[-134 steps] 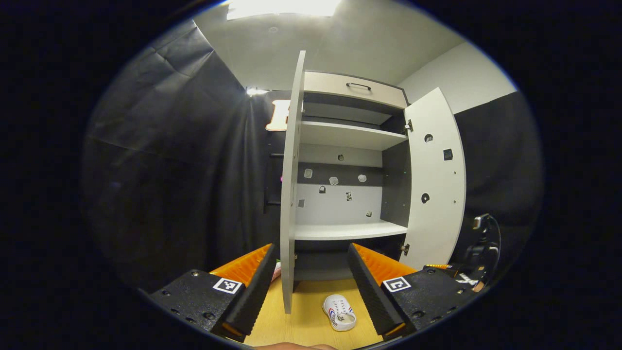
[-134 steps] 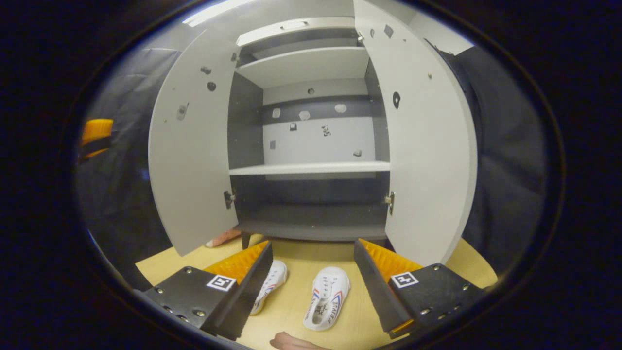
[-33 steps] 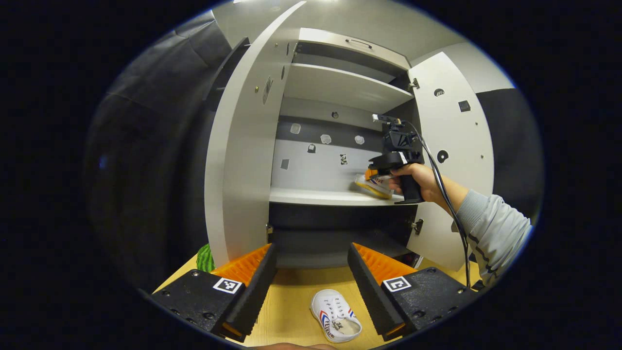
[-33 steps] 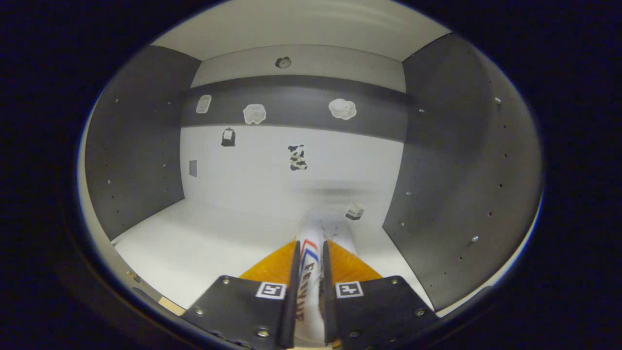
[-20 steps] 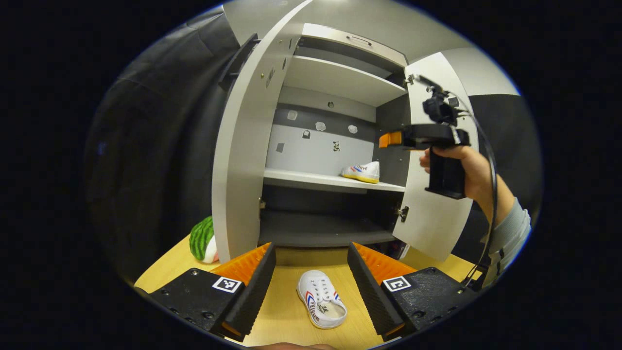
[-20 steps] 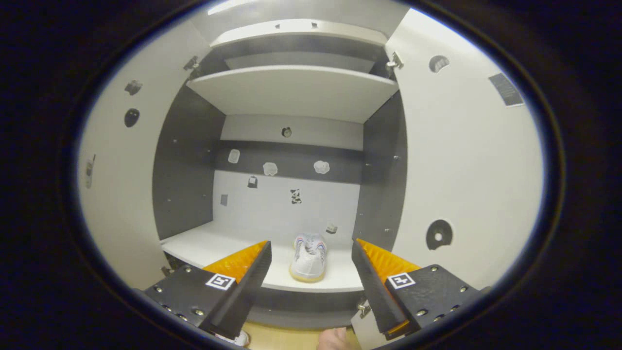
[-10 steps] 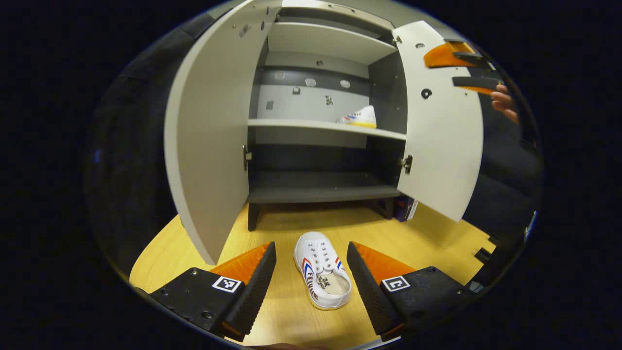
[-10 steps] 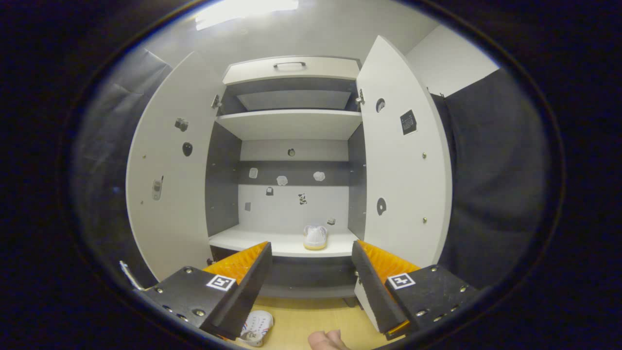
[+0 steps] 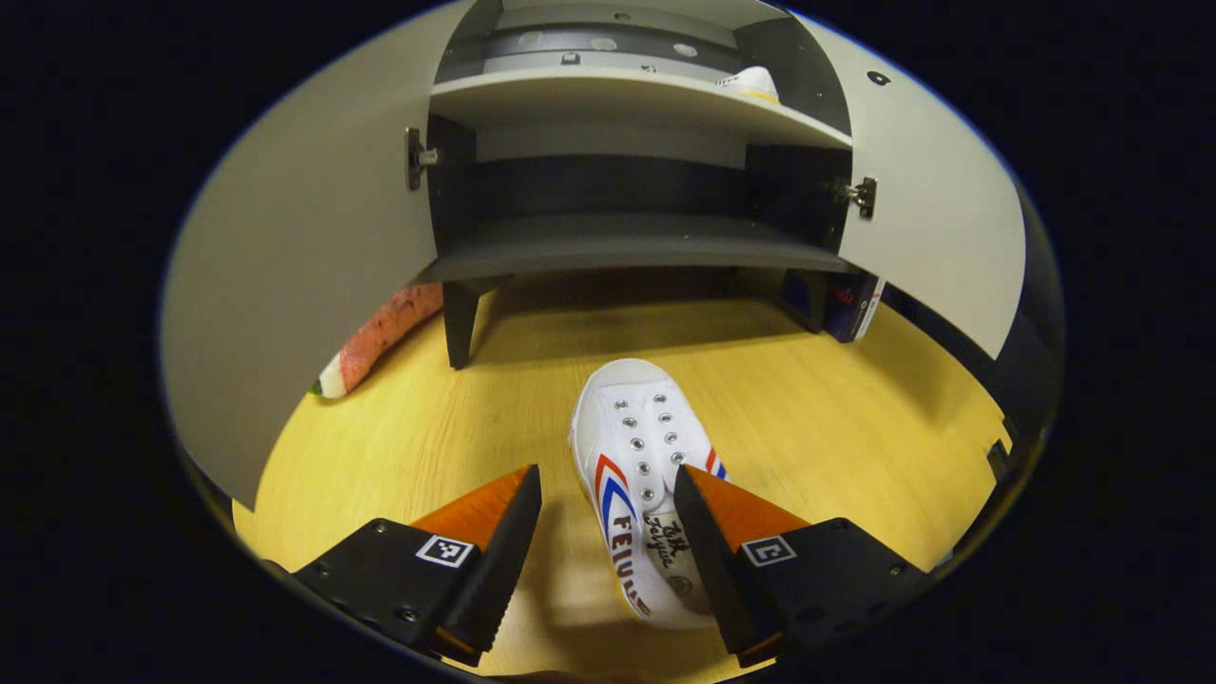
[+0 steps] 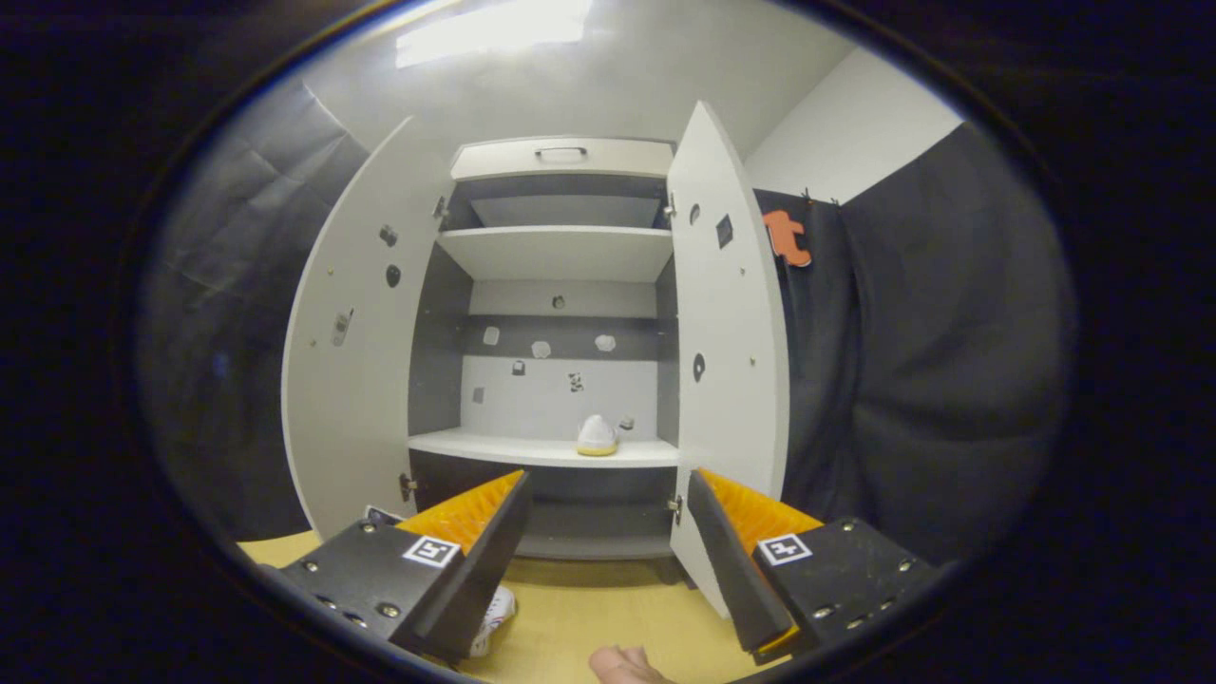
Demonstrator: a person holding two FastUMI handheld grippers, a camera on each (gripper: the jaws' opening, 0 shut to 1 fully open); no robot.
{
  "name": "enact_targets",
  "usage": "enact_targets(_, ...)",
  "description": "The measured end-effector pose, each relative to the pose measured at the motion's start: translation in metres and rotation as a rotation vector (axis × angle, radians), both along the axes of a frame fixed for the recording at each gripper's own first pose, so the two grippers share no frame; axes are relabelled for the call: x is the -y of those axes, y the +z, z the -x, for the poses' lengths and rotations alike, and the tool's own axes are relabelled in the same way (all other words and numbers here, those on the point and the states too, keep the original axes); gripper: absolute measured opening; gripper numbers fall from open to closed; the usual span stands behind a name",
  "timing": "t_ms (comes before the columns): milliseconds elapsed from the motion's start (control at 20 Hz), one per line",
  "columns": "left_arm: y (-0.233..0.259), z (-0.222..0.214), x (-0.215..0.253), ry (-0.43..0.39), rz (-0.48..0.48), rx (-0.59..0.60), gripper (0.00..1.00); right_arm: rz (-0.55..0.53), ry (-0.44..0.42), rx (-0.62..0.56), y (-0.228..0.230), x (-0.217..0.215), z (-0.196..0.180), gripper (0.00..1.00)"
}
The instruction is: Grab one shoe with the right hand and put it into the shoe cabinet, grab the other shoe with the left hand and put it into the shoe cabinet; then close the right door with the right hand and the left door with the left hand.
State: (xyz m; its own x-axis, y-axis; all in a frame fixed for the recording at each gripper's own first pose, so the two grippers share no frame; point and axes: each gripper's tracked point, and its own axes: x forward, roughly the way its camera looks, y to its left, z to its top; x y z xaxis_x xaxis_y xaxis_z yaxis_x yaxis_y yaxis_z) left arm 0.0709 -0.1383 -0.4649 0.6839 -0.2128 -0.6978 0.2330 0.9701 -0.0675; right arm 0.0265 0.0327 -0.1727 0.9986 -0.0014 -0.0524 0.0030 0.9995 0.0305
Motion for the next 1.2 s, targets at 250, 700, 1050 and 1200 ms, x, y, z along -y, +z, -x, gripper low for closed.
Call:
enact_targets(250,-0.019,0.001,0.003,-0.022,0.003,-0.057,0.84,-0.068,-0.045,-0.016,-0.011,0.023,-0.009,0.98)
enact_targets(700,-0.021,0.001,0.009,-0.066,-0.004,-0.018,0.49,-0.106,-0.058,-0.009,-0.002,0.031,0.017,0.98)
enact_targets(1050,-0.017,0.001,0.004,-0.021,-0.03,-0.015,0.06,-0.093,-0.018,0.014,0.011,0.026,0.043,0.98)
enact_targets(1200,-0.01,-0.007,0.004,-0.017,-0.062,-0.009,0.02,-0.094,-0.019,0.011,0.008,0.03,0.046,0.98)
